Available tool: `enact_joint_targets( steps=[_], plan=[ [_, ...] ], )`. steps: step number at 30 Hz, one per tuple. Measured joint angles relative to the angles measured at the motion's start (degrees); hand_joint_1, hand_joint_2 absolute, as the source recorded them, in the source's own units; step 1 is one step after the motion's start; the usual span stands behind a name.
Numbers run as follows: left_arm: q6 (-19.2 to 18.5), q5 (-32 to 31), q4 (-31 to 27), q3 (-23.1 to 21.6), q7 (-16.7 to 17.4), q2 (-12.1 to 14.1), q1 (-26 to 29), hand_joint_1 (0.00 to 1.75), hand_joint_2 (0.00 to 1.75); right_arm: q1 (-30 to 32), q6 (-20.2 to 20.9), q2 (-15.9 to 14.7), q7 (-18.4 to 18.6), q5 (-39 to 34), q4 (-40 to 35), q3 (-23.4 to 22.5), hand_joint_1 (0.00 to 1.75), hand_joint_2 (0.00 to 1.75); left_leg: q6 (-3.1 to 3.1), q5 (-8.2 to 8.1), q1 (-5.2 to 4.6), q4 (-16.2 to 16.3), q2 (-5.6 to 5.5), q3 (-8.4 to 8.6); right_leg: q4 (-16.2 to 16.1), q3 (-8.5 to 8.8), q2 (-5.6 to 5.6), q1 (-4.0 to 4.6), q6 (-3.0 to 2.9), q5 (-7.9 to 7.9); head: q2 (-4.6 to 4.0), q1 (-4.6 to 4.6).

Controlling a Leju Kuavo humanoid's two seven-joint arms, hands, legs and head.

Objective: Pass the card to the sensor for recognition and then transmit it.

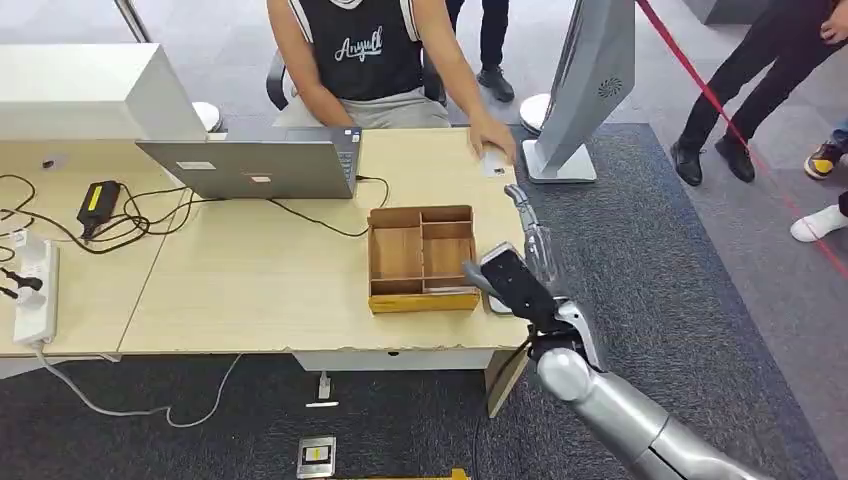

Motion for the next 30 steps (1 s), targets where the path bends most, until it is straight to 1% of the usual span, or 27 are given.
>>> enact_joint_targets(
  steps=[2,4,7,9,13,15,18,23,30],
  plan=[
    [0.0,0.0,0.0,0.0,0.0,0.0,0.0,0.00,0.00,-0.2,0.5,0.0,0.1,0.9,0.0,0.4,0.00,1.75,0.00,0.00,0.00,0.0,0.00,0.00,0.0,0.00,0.00,0.00,0.00,0.00,0.00,0.00],
    [0.0,0.0,0.0,0.0,-0.1,0.0,0.0,0.00,0.00,-0.6,2.1,0.1,0.9,4.0,0.1,0.9,0.00,1.75,0.00,0.00,0.00,0.0,0.00,0.00,0.0,0.00,0.00,0.00,0.00,0.00,0.02,0.00],
    [0.0,0.0,0.0,0.0,-0.2,0.0,0.0,0.00,0.00,-1.7,5.0,0.7,3.6,12.5,0.3,2.5,0.00,1.75,0.00,0.00,0.00,0.0,0.00,0.00,0.0,0.00,0.00,0.00,0.00,0.00,0.00,-0.02],
    [-0.1,-0.3,0.0,0.0,-0.4,0.0,-0.1,0.00,0.00,-2.6,6.7,1.4,6.0,19.7,0.9,4.4,0.00,1.75,0.00,0.00,0.01,0.0,0.00,-0.01,0.0,-0.01,0.00,0.01,-0.01,0.00,0.00,-0.02],
    [-0.3,-0.4,0.0,0.0,-1.0,0.0,-0.2,0.00,0.00,-4.7,10.5,2.8,9.2,30.8,2.3,8.1,0.00,1.75,-0.01,0.01,0.02,0.0,0.01,-0.01,0.0,-0.01,0.00,0.02,-0.01,-0.01,0.02,-0.02],
    [-0.3,-0.4,0.0,0.0,-1.0,0.0,-0.2,0.00,0.00,-5.4,11.4,3.5,9.8,32.6,3.0,9.3,0.00,1.75,-0.01,0.01,0.02,0.0,-0.01,-0.02,0.0,-0.01,0.00,0.02,-0.01,-0.01,0.02,0.00],
    [-0.3,-0.4,0.0,0.0,-1.1,0.1,-0.2,0.00,0.00,-6.4,11.7,4.0,10.1,33.0,4.1,11.0,0.00,1.75,-0.01,0.00,0.02,0.0,0.00,-0.04,0.0,-0.01,0.00,0.01,-0.01,-0.01,0.00,0.00],
    [-0.4,-0.3,0.0,0.0,-1.1,0.1,-0.2,0.00,0.00,-8.0,15.3,5.5,10.3,38.4,5.7,14.0,0.00,1.75,-0.01,0.00,0.02,0.0,0.00,-0.02,0.0,-0.02,0.00,0.01,-0.01,-0.01,0.02,0.00],
    [-0.4,0.1,0.0,0.0,-1.0,0.2,-0.2,0.00,0.00,-9.2,18.2,7.3,10.6,42.1,7.3,16.5,0.00,1.75,-0.01,0.01,0.04,0.0,0.00,-0.03,0.0,-0.03,0.00,0.03,-0.02,-0.01,0.00,-0.02]
  ],
)
